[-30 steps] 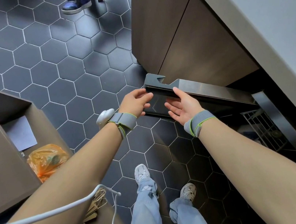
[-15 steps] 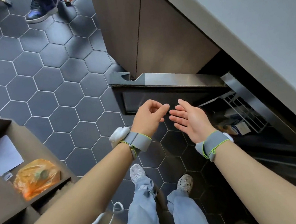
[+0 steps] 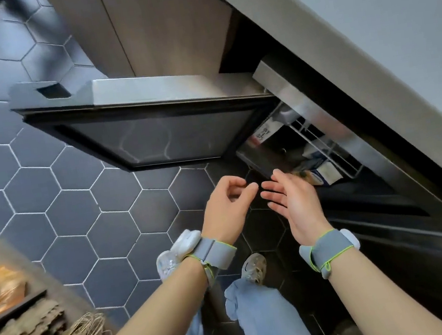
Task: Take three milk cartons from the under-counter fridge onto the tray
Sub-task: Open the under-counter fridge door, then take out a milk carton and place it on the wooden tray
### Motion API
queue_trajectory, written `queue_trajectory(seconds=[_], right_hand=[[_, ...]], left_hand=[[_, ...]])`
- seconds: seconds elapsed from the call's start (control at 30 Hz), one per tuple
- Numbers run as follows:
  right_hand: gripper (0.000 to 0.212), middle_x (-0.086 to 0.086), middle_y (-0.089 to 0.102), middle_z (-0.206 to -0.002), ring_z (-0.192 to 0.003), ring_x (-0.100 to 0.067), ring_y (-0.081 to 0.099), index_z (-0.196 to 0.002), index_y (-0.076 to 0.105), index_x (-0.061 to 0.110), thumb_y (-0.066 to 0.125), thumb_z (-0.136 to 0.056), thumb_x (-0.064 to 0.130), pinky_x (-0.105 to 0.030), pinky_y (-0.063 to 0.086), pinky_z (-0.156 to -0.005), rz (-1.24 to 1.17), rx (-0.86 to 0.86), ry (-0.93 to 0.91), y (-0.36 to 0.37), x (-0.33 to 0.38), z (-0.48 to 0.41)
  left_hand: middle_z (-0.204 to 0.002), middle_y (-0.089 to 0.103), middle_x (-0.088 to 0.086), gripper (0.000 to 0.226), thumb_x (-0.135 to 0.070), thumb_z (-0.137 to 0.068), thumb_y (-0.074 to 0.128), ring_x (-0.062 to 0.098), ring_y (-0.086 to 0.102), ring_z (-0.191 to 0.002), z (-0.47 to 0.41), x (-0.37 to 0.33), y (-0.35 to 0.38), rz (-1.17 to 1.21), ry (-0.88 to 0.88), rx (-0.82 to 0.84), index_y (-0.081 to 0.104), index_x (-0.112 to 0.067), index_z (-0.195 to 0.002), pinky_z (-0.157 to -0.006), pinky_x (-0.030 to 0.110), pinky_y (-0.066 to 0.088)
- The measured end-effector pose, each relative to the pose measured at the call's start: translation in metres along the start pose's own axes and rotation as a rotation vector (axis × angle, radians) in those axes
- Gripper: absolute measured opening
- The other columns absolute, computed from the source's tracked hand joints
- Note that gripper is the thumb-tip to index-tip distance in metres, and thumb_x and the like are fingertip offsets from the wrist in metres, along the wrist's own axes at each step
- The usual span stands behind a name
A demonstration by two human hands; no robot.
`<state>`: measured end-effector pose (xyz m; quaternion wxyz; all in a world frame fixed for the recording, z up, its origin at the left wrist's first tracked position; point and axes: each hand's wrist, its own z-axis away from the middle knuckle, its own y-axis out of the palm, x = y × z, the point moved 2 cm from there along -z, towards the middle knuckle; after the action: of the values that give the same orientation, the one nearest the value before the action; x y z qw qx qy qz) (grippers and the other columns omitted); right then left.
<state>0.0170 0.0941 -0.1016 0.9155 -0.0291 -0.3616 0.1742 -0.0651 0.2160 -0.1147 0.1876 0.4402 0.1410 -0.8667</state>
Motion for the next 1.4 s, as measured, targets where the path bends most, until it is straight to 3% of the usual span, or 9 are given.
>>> queue_trajectory(seconds=[0.2, 0.33, 0.57, 0.7, 0.93, 1.1, 1.2, 1.33, 1.4], right_hand=[[0.014, 0.004, 0.08, -0.094, -0.083, -0.011, 0.076, -0.106, 0.068, 0.026, 0.059, -0.099, 0.034, -0.033, 0.052, -0.08, -0.101, -0.075, -0.072, -0.034, -0.039, -0.076], [0.011, 0.001, 0.077, -0.095, -0.076, -0.009, 0.074, -0.101, 0.067, 0.028, 0.056, -0.101, 0.027, -0.031, 0.051, -0.079, -0.172, -0.111, -0.106, -0.04, -0.062, -0.114], [0.012, -0.005, 0.075, -0.099, -0.083, -0.018, 0.07, -0.11, 0.065, 0.021, 0.058, -0.101, 0.021, -0.031, 0.051, -0.078, -0.252, -0.187, -0.191, -0.042, -0.114, -0.211], [0.019, -0.012, 0.074, -0.109, -0.084, -0.019, 0.069, -0.117, 0.066, 0.015, 0.057, -0.101, 0.019, -0.031, 0.052, -0.076, -0.236, -0.201, -0.27, -0.041, -0.133, -0.264], [0.013, -0.008, 0.076, -0.11, -0.096, -0.019, 0.072, -0.096, 0.071, 0.024, 0.059, -0.098, 0.018, -0.03, 0.053, -0.078, -0.224, -0.262, -0.384, -0.032, -0.147, -0.362], [0.026, -0.012, 0.07, -0.123, -0.113, -0.025, 0.066, -0.125, 0.061, 0.014, 0.059, -0.099, 0.009, -0.04, 0.054, -0.095, -0.213, -0.252, -0.439, -0.027, -0.143, -0.408], [0.044, -0.015, 0.058, -0.135, -0.109, -0.024, 0.06, -0.141, 0.047, 0.005, 0.049, -0.099, -0.007, -0.02, 0.056, -0.076, -0.224, -0.223, -0.478, -0.021, -0.138, -0.424], [0.023, -0.003, 0.075, -0.091, -0.073, -0.013, 0.074, -0.114, 0.059, 0.01, 0.038, -0.108, 0.017, -0.013, 0.054, -0.05, -0.106, -0.21, -0.561, -0.02, -0.126, -0.433], [0.026, -0.006, 0.08, -0.1, -0.088, -0.013, 0.077, -0.119, 0.06, 0.011, 0.037, -0.108, 0.018, -0.018, 0.059, -0.069, -0.059, -0.198, -0.604, -0.019, -0.119, -0.435]], left_hand=[[-0.096, 0.071, -0.01, 0.025, -0.045, -0.088, 0.065, 0.009, 0.069, -0.09, -0.055, 0.049, 0.049, -0.036, 0.053, 0.044, 0.059, -0.032, -0.108, -0.085, 0.033, 0.057], [-0.086, 0.071, -0.014, 0.012, -0.037, -0.086, 0.069, -0.006, 0.067, -0.075, -0.085, 0.071, 0.062, 0.018, 0.054, 0.052, 0.06, -0.038, -0.094, -0.072, 0.018, 0.05], [-0.095, 0.073, 0.005, 0.024, -0.029, -0.083, 0.071, 0.026, 0.07, -0.093, -0.182, 0.129, 0.095, 0.038, 0.158, 0.084, 0.064, -0.021, -0.104, -0.087, 0.033, 0.056], [-0.095, 0.07, -0.003, 0.024, -0.021, -0.087, 0.072, 0.011, 0.067, -0.083, -0.23, 0.146, 0.117, -0.041, 0.25, 0.112, 0.065, -0.016, -0.11, -0.081, 0.026, 0.052], [-0.122, 0.065, 0.017, 0.052, -0.029, -0.09, 0.067, 0.03, 0.061, -0.116, -0.297, 0.151, 0.156, -0.211, 0.339, 0.018, 0.051, -0.013, -0.137, -0.103, 0.04, 0.044], [-0.148, 0.049, 0.011, 0.07, -0.034, -0.092, 0.062, 0.026, 0.045, -0.138, -0.322, 0.164, 0.179, -0.327, 0.447, -0.063, 0.032, -0.015, -0.152, -0.113, 0.037, 0.036], [-0.159, 0.035, 0.007, 0.079, -0.038, -0.092, 0.06, 0.021, 0.033, -0.147, -0.331, 0.165, 0.194, -0.351, 0.446, -0.17, 0.021, -0.015, -0.156, -0.119, 0.032, 0.026], [-0.159, 0.035, 0.008, 0.086, -0.048, -0.084, 0.051, 0.023, 0.034, -0.146, -0.333, 0.158, 0.207, -0.243, 0.45, -0.212, 0.019, -0.015, -0.156, -0.118, 0.038, 0.028], [-0.159, 0.034, 0.011, 0.086, -0.043, -0.086, 0.057, 0.027, 0.035, -0.146, -0.336, 0.156, 0.207, -0.209, 0.442, -0.212, 0.017, -0.014, -0.157, -0.118, 0.04, 0.03]])
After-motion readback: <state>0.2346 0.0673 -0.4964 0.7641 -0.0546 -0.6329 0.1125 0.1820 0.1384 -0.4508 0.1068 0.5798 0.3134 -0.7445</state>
